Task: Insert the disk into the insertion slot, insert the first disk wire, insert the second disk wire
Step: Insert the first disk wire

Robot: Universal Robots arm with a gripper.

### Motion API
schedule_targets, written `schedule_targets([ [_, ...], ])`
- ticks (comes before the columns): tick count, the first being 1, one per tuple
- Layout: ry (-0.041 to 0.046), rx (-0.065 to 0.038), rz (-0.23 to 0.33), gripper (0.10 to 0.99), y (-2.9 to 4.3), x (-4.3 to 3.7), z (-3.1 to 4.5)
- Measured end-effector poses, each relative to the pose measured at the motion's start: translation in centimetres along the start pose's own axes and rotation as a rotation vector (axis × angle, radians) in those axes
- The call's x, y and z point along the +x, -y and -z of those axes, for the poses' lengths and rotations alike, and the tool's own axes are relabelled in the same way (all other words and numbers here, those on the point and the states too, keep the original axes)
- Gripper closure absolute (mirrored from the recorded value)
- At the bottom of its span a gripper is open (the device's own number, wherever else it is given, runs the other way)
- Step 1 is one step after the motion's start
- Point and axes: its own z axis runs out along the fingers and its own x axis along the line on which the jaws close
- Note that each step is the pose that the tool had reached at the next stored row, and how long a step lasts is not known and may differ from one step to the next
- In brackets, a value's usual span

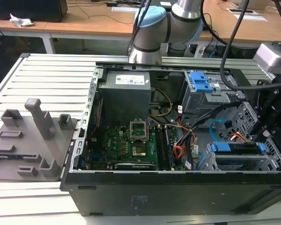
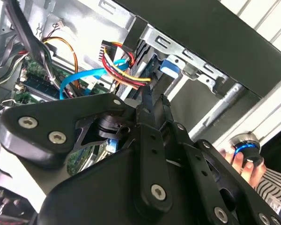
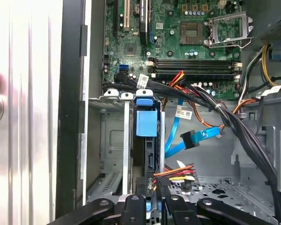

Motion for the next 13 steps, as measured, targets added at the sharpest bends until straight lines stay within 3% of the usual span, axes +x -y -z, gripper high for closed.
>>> schedule_targets([
  [5,0.0001,0.000,0.000,0.863,0.00,0.00,0.05],
  [6,0.0002,0.000,0.000,0.929,0.00,0.00,0.06],
  [8,0.0002,0.000,0.000,0.980,-0.01,0.00,0.07],
  [13,0.0001,0.000,0.000,0.980,-0.01,0.01,0.12],
])
